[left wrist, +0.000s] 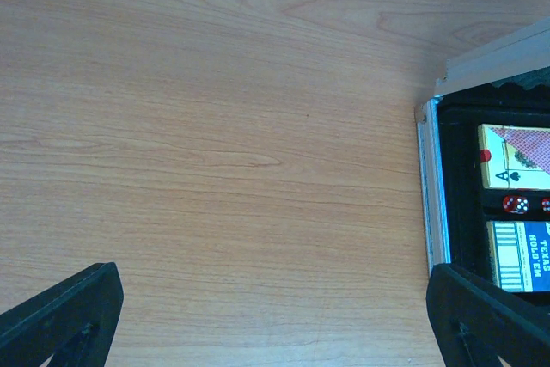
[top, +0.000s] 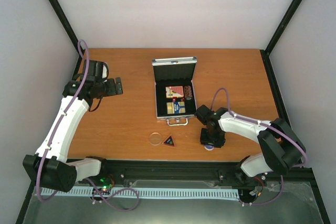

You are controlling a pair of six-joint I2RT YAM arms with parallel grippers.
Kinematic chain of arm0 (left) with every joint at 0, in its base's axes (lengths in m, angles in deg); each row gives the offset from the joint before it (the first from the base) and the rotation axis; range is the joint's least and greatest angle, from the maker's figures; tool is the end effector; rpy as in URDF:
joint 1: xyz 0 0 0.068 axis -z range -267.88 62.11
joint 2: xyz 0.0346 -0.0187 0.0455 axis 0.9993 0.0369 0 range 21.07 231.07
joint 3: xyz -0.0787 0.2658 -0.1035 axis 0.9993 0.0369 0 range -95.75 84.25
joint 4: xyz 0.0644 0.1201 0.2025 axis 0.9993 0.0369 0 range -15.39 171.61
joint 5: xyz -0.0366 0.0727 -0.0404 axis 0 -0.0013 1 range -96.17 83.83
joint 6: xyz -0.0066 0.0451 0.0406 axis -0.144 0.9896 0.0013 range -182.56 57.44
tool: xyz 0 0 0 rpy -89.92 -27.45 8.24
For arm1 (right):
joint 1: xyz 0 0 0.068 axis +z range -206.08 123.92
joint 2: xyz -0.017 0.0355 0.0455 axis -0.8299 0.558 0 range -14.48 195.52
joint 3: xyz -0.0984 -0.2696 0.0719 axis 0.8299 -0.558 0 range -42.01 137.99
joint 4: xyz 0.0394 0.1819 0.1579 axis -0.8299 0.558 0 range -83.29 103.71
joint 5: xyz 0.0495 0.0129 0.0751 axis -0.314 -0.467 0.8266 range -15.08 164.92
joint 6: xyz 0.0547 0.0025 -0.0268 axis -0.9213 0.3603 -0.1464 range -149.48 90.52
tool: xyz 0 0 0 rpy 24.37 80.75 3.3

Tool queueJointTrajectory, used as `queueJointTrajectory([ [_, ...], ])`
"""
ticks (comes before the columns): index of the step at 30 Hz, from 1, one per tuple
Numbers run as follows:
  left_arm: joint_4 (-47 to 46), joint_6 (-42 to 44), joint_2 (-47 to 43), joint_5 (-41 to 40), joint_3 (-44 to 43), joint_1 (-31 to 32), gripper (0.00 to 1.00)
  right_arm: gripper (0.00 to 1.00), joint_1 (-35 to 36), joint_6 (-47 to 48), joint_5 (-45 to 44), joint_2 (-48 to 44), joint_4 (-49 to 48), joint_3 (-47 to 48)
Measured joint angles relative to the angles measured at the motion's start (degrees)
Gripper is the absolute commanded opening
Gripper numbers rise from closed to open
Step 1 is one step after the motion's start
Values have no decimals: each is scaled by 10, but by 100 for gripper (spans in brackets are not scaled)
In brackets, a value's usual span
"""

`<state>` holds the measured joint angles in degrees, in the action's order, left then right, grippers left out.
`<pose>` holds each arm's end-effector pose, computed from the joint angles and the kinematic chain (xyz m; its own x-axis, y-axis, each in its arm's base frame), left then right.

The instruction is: Pack up texas hold em set

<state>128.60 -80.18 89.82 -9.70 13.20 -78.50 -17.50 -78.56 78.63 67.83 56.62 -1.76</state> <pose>0.2110 -0.0321 0.3569 -0.7758 -0.1780 -0.6054 -0.1153 0.9832 -0.1415 0.1432 0.1181 0.1723 -0.9807 0.1823 0.0713 0.1839 0.9828 0.0166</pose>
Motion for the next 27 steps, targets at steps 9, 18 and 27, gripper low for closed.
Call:
queueJointTrajectory([
  [9,0,0,-7,-3,1,0,100,32,0,3,-2,10,13,12],
  [18,1,0,-15,-8,1,0,100,31,0,11,-17,16,54,89],
  [27,1,0,-19,-5,1,0,100,30,0,19,-17,68,59,232],
])
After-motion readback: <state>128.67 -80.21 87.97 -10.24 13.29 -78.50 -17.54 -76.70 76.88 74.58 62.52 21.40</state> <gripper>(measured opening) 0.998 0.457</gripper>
